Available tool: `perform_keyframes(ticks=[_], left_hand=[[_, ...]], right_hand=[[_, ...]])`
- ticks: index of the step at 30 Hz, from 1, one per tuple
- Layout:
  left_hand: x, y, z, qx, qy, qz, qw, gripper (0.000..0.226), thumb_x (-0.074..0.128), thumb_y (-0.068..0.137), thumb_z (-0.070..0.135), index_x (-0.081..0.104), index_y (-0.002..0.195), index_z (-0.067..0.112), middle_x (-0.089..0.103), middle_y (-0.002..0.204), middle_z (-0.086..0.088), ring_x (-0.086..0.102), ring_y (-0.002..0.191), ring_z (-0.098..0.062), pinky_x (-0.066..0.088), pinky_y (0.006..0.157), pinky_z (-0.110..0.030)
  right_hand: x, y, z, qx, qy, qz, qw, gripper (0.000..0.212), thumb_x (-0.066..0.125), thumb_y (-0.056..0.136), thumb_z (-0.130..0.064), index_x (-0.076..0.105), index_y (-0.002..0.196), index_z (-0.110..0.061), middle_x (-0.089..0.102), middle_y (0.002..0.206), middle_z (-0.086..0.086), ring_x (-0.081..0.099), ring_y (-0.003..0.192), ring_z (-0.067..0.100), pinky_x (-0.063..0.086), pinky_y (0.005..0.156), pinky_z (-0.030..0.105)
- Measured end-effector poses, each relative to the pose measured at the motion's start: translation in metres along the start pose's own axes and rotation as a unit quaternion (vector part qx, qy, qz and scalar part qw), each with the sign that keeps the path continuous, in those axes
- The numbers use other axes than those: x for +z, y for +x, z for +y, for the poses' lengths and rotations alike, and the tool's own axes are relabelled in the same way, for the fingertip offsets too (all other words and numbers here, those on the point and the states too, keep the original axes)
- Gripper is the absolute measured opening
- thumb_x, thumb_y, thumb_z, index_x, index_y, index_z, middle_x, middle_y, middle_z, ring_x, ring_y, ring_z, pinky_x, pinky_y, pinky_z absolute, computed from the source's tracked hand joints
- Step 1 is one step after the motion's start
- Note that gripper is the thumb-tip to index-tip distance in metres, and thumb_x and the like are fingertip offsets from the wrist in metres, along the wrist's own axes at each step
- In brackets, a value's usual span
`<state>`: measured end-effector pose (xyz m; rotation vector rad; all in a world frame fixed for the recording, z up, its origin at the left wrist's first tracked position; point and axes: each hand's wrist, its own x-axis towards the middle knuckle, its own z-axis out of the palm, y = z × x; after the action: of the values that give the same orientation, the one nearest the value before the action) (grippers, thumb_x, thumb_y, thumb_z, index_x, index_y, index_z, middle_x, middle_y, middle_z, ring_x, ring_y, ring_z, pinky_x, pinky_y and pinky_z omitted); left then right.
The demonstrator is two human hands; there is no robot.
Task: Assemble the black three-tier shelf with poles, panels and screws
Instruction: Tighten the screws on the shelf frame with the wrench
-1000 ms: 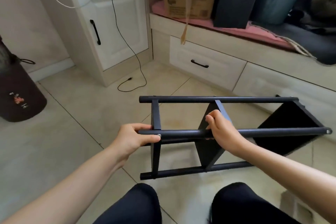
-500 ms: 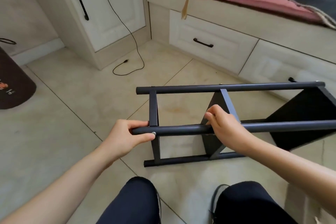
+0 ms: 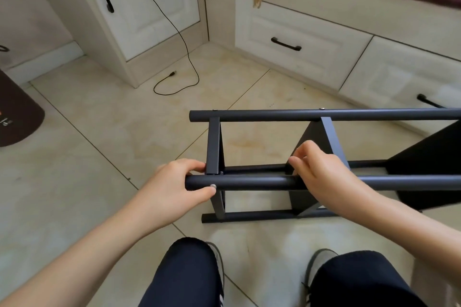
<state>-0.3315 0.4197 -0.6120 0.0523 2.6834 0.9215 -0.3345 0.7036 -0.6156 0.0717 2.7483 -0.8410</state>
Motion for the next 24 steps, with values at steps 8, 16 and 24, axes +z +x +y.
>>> perform_keyframes(ticks=[8, 16, 24], left_hand=[[-0.002, 0.003, 0.001, -0.023, 0.005, -0.019, 1.000, 0.067, 0.056, 0.058, 0.084, 0.065, 0.112, 0.044, 0.068, 0.096, 0.018, 0.062, 0.093, 0.003, 0.048, 0.080, -0.021], [0.023, 0.013, 0.019, 0.060, 0.095, 0.241, 0.964, 0.058, 0.026, 0.101, 0.059, 0.027, 0.054, 0.025, 0.033, 0.049, 0.004, 0.035, 0.048, -0.013, 0.021, 0.046, -0.025], [0.033, 0.024, 0.006, 0.140, 0.082, 0.311, 0.936, 0.040, 0.038, 0.102, 0.033, 0.026, 0.064, 0.026, 0.019, 0.053, 0.009, 0.025, 0.049, -0.020, 0.016, 0.044, -0.026]], right_hand=[[-0.002, 0.041, -0.044, -0.165, 0.056, 0.102, 0.979, 0.030, 0.029, 0.105, -0.038, 0.049, 0.095, -0.019, 0.047, 0.065, -0.011, 0.048, 0.061, -0.002, 0.030, 0.052, 0.021], [0.024, 0.124, -0.116, -0.249, 0.036, 0.078, 0.965, 0.029, 0.030, 0.107, -0.025, 0.046, 0.098, -0.003, 0.064, 0.095, 0.015, 0.055, 0.092, 0.039, 0.048, 0.078, 0.048], [0.041, 0.172, -0.134, -0.200, -0.046, -0.007, 0.979, 0.019, 0.034, 0.102, -0.018, 0.039, 0.086, -0.010, 0.052, 0.083, 0.011, 0.045, 0.071, 0.034, 0.030, 0.054, 0.036]])
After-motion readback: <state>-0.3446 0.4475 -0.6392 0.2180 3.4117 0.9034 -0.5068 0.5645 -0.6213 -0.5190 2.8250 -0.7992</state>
